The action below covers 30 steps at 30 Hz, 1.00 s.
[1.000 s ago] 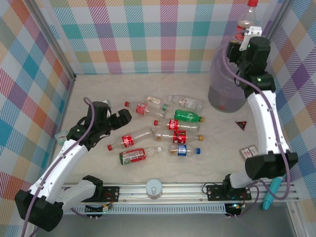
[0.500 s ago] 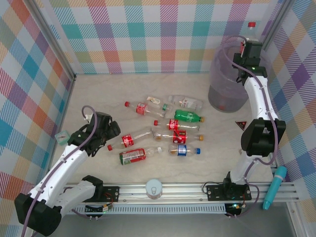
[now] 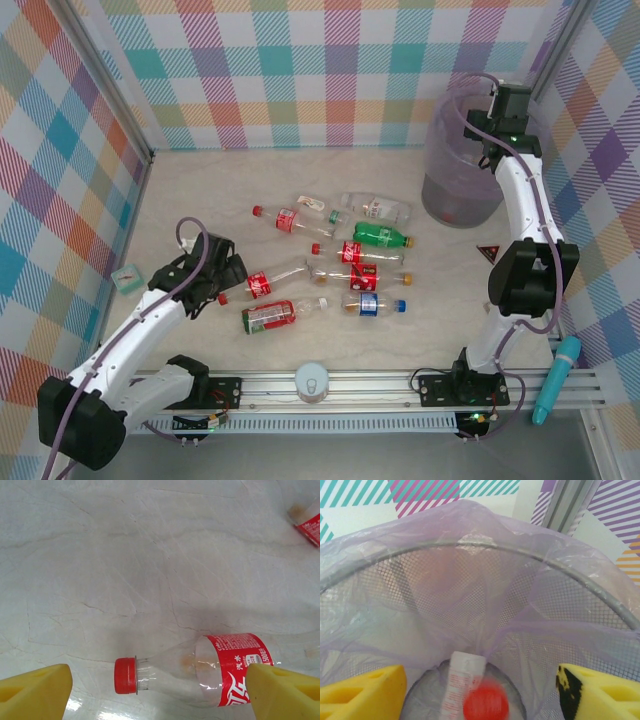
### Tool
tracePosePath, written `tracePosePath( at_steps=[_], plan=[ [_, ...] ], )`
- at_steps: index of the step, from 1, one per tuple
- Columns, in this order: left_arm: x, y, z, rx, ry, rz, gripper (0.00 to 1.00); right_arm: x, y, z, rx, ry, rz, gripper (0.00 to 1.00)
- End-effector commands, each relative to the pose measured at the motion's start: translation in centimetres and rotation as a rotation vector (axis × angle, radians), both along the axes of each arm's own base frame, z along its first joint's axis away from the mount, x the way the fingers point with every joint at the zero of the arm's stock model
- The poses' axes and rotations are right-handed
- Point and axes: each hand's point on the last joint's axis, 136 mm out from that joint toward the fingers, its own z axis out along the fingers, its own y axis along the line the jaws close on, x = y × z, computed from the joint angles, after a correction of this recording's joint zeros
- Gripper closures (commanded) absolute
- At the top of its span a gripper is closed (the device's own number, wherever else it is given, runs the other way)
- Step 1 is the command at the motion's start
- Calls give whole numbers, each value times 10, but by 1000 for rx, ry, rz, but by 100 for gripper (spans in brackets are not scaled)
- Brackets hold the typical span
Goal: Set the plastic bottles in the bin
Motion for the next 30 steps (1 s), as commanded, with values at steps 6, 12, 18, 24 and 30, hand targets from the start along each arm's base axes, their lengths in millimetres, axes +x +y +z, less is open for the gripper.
tracePosePath(
  at_steps=[6,12,18,24,30],
  plan=[
    [28,-42,30,155,-44,-276,9,-32,17,45,76,-37,70,8],
    [43,-90,15,216,23,-530,9,-101,50,90,262,-81,152,3],
    [48,-128,0,265,85,-795,12,-173,101,82,519,-86,324,3],
    [57,-148,-17,271,134,-912,14,-225,130,43,649,7,418,3],
    [58,-161,-35,244,182,-982,17,-262,136,22,671,57,418,3]
  ],
)
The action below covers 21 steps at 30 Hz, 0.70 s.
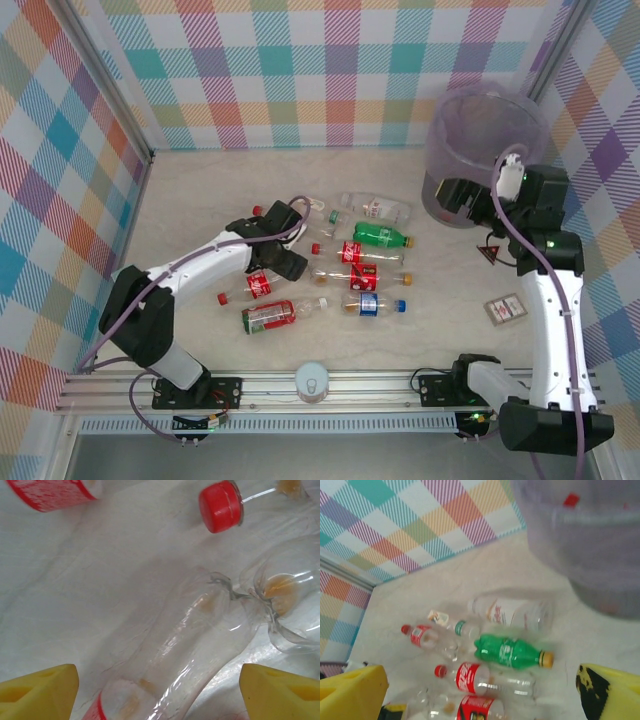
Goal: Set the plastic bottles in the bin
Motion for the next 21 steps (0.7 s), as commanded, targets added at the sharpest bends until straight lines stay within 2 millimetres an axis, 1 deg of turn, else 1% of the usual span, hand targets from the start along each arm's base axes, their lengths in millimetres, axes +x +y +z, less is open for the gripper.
tracePosePath(
  at_steps=[1,5,7,11,14,16,19,21],
  plan=[
    [0,-14,-4,-16,25,-75,18,-28,9,4,42,-3,27,3],
    [-5,-22,-19,-26,92,-100,19,-39,0,-12,2,20,-23,4],
    [-7,-20,-27,-8,111,-114,19,-41,-5,-19,-24,41,-45,4],
    [-2,-17,-36,45,123,-118,21,-43,-8,-29,-38,57,-58,4],
    [0,-17,-40,54,120,-127,26,-43,-11,-32,-45,62,-70,4],
    [3,-17,-42,47,107,-135,29,-44,-12,-30,-55,57,-73,4],
    [4,-15,-45,33,111,-138,35,-49,-13,-27,-78,43,-75,3],
    [5,-11,-48,27,115,-132,38,-51,-15,-28,-88,40,-78,3]
  ],
)
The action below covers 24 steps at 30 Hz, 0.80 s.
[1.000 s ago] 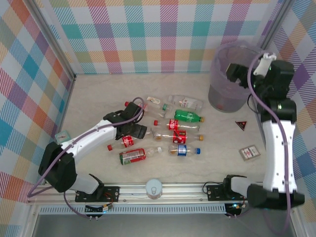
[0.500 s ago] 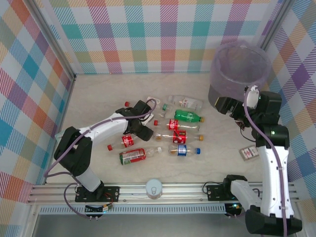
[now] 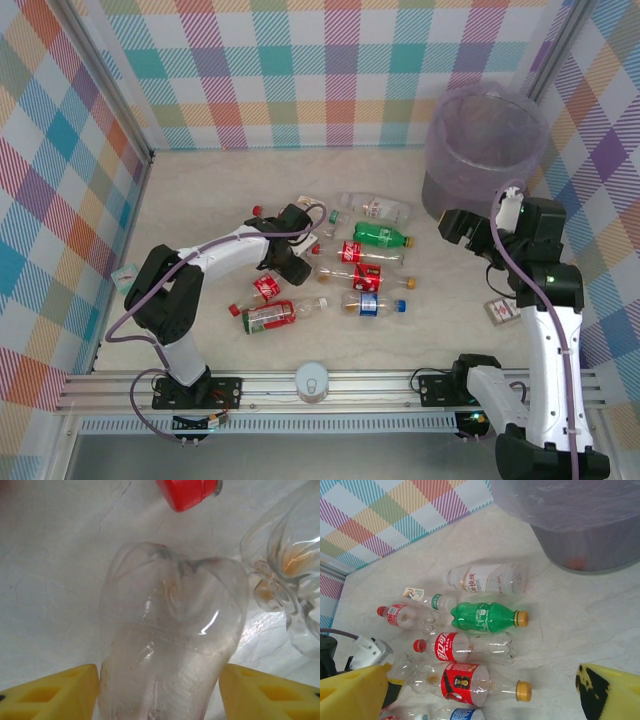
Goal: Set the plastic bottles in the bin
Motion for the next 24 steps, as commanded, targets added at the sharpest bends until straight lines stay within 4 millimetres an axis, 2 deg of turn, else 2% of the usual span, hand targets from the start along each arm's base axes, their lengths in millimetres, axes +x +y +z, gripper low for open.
tracePosePath(
  at_steps=[1,5,9,12,15,18,21,24],
  plan=[
    [1,5,-6,-10,7,-12,39,-7,-3,3,-34,-20,-1,3],
    [7,15,-3,-31,-11,19,49,-7,-1,1,-16,-13,-1,4],
    [17,26,6,-10,-48,55,50,-7,0,3,-2,-19,0,3],
    [28,37,20,6,-110,94,51,-8,2,3,-1,-18,9,4],
    [40,46,42,6,-199,135,50,-10,8,6,20,-29,42,4],
    [47,49,69,-30,-284,168,50,-7,25,10,104,-46,118,4],
    [47,43,102,-120,-357,178,49,-2,47,13,220,-56,213,5],
    [37,28,134,-273,-398,148,48,1,79,17,303,-61,343,5]
  ],
)
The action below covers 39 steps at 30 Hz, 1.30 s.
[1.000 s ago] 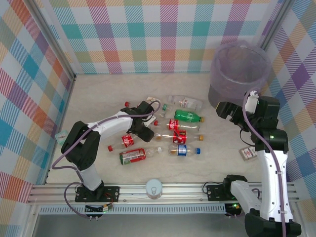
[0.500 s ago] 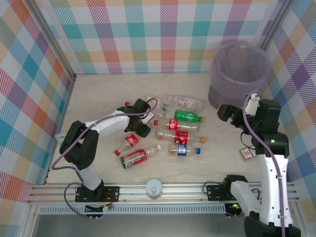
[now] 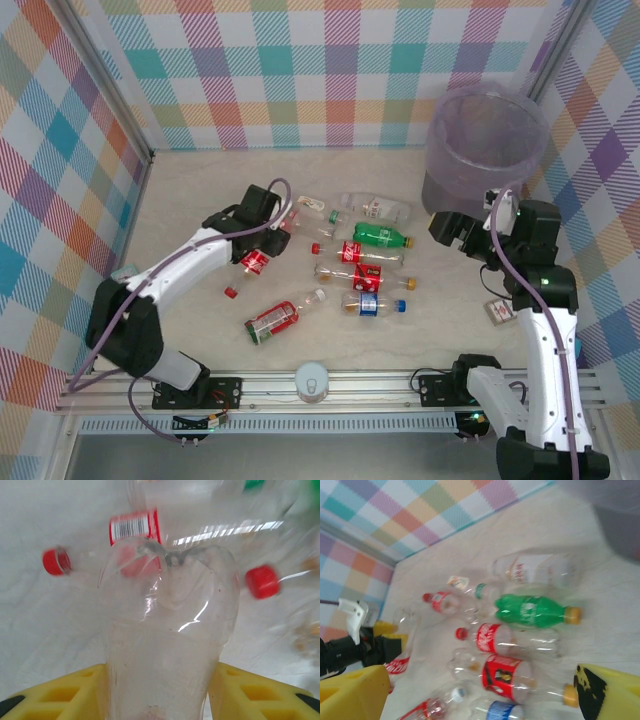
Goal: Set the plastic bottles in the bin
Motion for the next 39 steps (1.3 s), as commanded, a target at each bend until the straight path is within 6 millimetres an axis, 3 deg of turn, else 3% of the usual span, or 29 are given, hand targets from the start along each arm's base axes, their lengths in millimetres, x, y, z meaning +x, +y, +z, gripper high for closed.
tracePosePath(
  at_steps=[1,7,10,15,23,27,39],
  plan=[
    [-10,-16,38,-169,-72,-47,47,2,47,18,138,-40,201,5],
    [-35,-47,75,-377,-83,-189,46,20,132,0,131,28,435,6],
    [-45,-58,86,-459,-95,-238,46,34,162,-4,160,27,504,7],
    [-55,-69,92,-504,-91,-279,46,46,197,-4,219,33,599,7],
    [-55,-86,90,-518,-76,-316,46,66,220,-21,255,50,611,8],
    [-49,-92,94,-511,-81,-314,46,65,235,-17,294,59,664,9],
    [-37,-101,106,-536,-125,-312,47,70,251,-42,327,156,678,14]
  ],
)
